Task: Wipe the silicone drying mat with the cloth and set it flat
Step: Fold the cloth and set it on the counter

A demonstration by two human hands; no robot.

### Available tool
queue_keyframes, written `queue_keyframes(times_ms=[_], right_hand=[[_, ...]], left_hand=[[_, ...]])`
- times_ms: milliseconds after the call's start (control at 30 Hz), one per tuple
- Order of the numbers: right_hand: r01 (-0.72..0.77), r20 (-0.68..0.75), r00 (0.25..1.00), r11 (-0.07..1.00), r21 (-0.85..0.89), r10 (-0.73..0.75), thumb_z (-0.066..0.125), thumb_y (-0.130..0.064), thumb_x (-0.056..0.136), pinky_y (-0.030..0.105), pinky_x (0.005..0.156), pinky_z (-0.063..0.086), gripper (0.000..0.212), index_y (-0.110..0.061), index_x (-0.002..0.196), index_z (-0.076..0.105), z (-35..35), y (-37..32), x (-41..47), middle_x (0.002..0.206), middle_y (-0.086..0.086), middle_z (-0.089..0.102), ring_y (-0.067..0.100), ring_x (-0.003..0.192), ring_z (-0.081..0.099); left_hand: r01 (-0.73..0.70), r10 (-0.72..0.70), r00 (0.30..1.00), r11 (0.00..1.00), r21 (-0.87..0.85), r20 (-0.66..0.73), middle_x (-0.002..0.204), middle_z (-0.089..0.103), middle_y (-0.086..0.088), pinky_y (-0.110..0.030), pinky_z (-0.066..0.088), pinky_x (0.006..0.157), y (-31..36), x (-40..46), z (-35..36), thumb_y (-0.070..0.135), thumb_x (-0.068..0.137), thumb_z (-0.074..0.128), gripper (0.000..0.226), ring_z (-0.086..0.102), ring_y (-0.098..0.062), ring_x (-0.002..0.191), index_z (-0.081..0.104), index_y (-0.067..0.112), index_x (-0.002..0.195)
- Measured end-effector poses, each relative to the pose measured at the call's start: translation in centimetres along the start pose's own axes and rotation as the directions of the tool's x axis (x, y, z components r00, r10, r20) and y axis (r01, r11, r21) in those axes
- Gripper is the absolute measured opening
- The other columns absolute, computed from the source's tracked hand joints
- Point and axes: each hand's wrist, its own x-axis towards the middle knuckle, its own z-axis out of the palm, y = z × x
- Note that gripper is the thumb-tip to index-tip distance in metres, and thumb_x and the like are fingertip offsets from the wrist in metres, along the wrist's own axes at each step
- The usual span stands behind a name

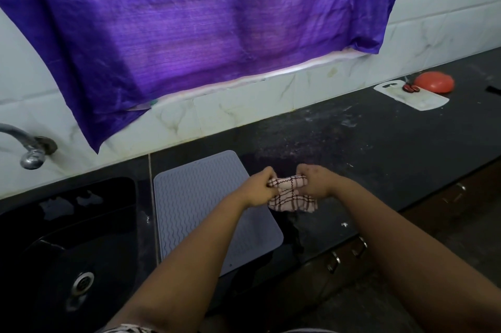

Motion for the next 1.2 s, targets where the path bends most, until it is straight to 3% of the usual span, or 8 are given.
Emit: queue_keyframes(times_ms=[67, 267, 533, 700, 800, 933, 1067, 1200], right_hand=[[-0.017, 0.092, 0.996, 0.987, 0.16, 0.002, 0.067, -0.021, 0.084, 0.035, 0.08, 0.051, 0.039, -0.021, 0.116, 0.045, -0.4, 0.8, 0.5, 0.109, 0.002, 0.052, 0.025, 0.106, 0.055], [-0.002, 0.295, 0.955, 0.995, -0.101, 0.032, 0.067, -0.01, 0.081, 0.036, 0.093, 0.053, 0.039, -0.024, 0.117, 0.063, -1.6, 1.1, 4.5, 0.116, 0.002, 0.063, 0.022, 0.11, 0.059], [0.19, -0.311, 0.93, 0.98, -0.049, -0.196, 0.054, 0.0, 0.084, 0.036, 0.098, 0.048, 0.045, -0.018, 0.124, 0.066, -3.1, 1.5, 12.6, 0.118, 0.012, 0.067, 0.031, 0.11, 0.06], [0.113, 0.026, 0.994, 0.981, -0.155, -0.111, 0.053, -0.004, 0.089, 0.03, 0.114, 0.03, 0.051, -0.014, 0.139, 0.049, 3.2, 5.6, 14.1, 0.155, 0.012, 0.034, 0.023, 0.141, 0.035], [0.077, -0.008, 0.997, 0.991, -0.111, -0.078, 0.046, -0.002, 0.087, 0.04, 0.122, 0.003, 0.066, -0.019, 0.15, 0.031, 5.0, 6.7, 14.3, 0.162, 0.005, 0.014, 0.02, 0.151, 0.008], [0.095, -0.231, 0.967, 0.994, -0.046, -0.103, 0.032, -0.029, 0.101, 0.043, 0.121, 0.001, 0.059, -0.017, 0.154, 0.009, 6.0, 4.8, 14.7, 0.163, 0.004, 0.001, 0.021, 0.151, -0.002], [-0.029, -0.016, 1.0, 0.975, -0.218, 0.026, 0.017, -0.046, 0.1, 0.05, 0.12, -0.004, 0.062, -0.026, 0.153, -0.009, 8.2, 4.7, 15.2, 0.163, -0.002, -0.013, 0.017, 0.15, -0.011], [-0.07, -0.079, 0.995, 0.986, -0.152, 0.058, 0.036, -0.04, 0.097, 0.055, 0.118, -0.001, 0.066, -0.025, 0.154, 0.006, 6.1, 2.7, 15.0, 0.163, 0.003, 0.004, 0.023, 0.151, 0.003]], left_hand=[[0.031, -0.02, 0.998, 0.979, -0.202, 0.06, 0.108, 0.06, -0.003, -0.032, 0.053, 0.083, -0.7, 0.2, -0.1, 0.024, 0.09, 0.065, 0.03, 0.061, -0.019, 0.1, 0.046, 0.02, 0.113], [-0.118, 0.089, 0.986, 0.971, 0.209, 0.142, 0.106, 0.065, -0.003, -0.027, 0.048, 0.08, -1.4, 4.0, 0.9, 0.014, 0.08, 0.072, 0.032, 0.061, -0.015, 0.095, 0.061, 0.013, 0.109], [-0.08, 0.265, 0.901, 0.88, 0.468, -0.343, 0.122, 0.05, -0.013, -0.035, 0.042, 0.08, -3.1, 12.2, -0.3, 0.009, 0.085, 0.058, 0.042, 0.046, -0.028, 0.105, 0.049, 0.007, 0.126], [-0.111, 0.075, 0.993, 0.874, 0.472, 0.096, 0.151, 0.029, -0.012, -0.041, 0.034, 0.108, -6.8, 12.6, 2.7, 0.033, 0.088, 0.055, 0.067, 0.032, -0.03, 0.135, 0.029, 0.013, 0.147], [-0.131, 0.141, 0.99, 0.889, 0.438, 0.011, 0.158, 0.022, -0.011, -0.041, 0.02, 0.117, -8.0, 11.9, 4.1, 0.041, 0.091, 0.05, 0.071, 0.023, -0.028, 0.144, 0.026, 0.011, 0.15], [-0.01, -0.015, 0.999, 0.888, 0.461, 0.05, 0.163, -0.011, -0.007, -0.04, -0.011, 0.118, -8.6, 12.1, 4.9, 0.043, 0.1, 0.029, 0.072, -0.007, -0.021, 0.15, -0.006, 0.01, 0.155], [-0.027, -0.051, 0.99, 0.846, 0.532, 0.131, 0.163, -0.01, -0.006, -0.042, -0.013, 0.117, -8.7, 13.2, 4.1, 0.049, 0.1, 0.024, 0.072, -0.006, -0.019, 0.15, -0.005, 0.012, 0.155], [0.027, -0.042, 0.999, 0.887, 0.461, 0.022, 0.163, -0.008, -0.008, -0.045, -0.01, 0.118, -8.7, 11.6, 3.7, 0.053, 0.098, 0.033, 0.078, -0.002, -0.025, 0.15, -0.003, 0.015, 0.155]])
